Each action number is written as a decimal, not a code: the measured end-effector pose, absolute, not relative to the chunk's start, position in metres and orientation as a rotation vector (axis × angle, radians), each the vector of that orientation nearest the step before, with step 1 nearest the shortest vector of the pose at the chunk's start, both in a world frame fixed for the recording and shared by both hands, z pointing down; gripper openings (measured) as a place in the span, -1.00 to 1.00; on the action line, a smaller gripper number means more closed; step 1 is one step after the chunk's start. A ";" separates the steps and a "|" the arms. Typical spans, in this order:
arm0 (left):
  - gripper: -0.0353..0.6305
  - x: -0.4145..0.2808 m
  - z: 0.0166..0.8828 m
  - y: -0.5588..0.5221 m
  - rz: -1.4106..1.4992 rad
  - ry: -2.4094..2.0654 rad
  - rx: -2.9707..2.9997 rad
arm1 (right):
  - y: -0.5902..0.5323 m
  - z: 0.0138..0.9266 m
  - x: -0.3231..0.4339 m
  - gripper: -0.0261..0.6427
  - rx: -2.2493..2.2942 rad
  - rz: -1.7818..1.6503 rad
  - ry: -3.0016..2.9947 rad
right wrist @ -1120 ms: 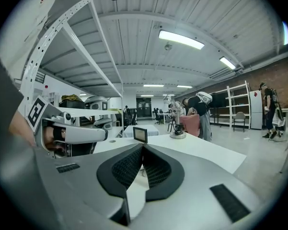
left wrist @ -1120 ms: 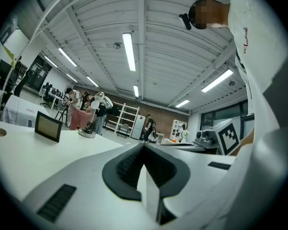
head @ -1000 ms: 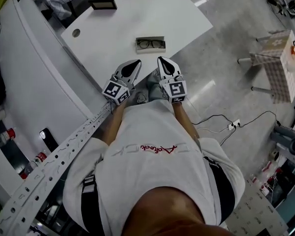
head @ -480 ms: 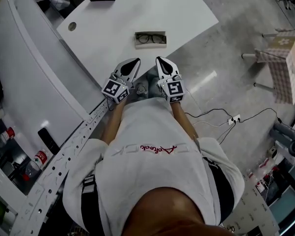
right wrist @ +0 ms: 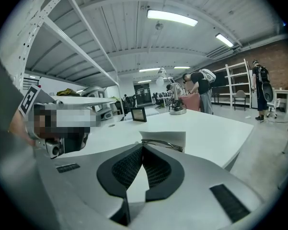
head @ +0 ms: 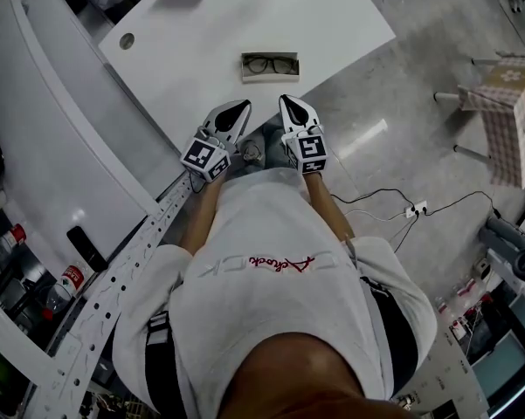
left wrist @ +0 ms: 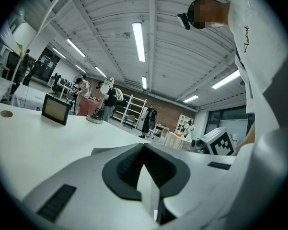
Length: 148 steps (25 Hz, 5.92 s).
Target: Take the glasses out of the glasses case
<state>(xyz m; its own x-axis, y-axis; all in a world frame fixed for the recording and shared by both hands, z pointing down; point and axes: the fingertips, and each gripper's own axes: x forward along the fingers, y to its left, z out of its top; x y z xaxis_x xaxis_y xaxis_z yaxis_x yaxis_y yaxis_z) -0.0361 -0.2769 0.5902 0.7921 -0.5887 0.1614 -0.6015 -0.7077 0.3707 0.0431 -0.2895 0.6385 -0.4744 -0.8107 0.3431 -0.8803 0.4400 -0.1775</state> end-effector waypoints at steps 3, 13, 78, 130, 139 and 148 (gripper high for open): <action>-0.85 -0.040 0.591 -0.277 0.047 -0.913 2.567 | -0.305 0.648 0.039 -0.86 1.452 0.496 -2.478; -0.85 -0.058 0.591 -0.276 0.041 -0.970 2.541 | -0.362 0.677 0.027 -0.86 1.340 0.502 -2.442; -0.85 -0.064 0.561 -0.259 -0.030 -0.917 2.609 | -0.390 0.646 0.013 -0.87 1.008 -0.191 -2.057; -0.85 -0.003 0.526 -0.131 -0.112 -0.722 2.740 | -0.141 0.500 0.081 -0.87 1.792 0.256 -2.695; -0.85 0.013 0.536 -0.052 -0.088 -0.760 2.704 | -0.065 0.511 0.083 -0.87 1.709 0.251 -2.690; -0.85 0.011 0.537 0.015 -0.080 -0.821 2.704 | 0.001 0.510 0.087 -0.88 1.669 0.190 -2.709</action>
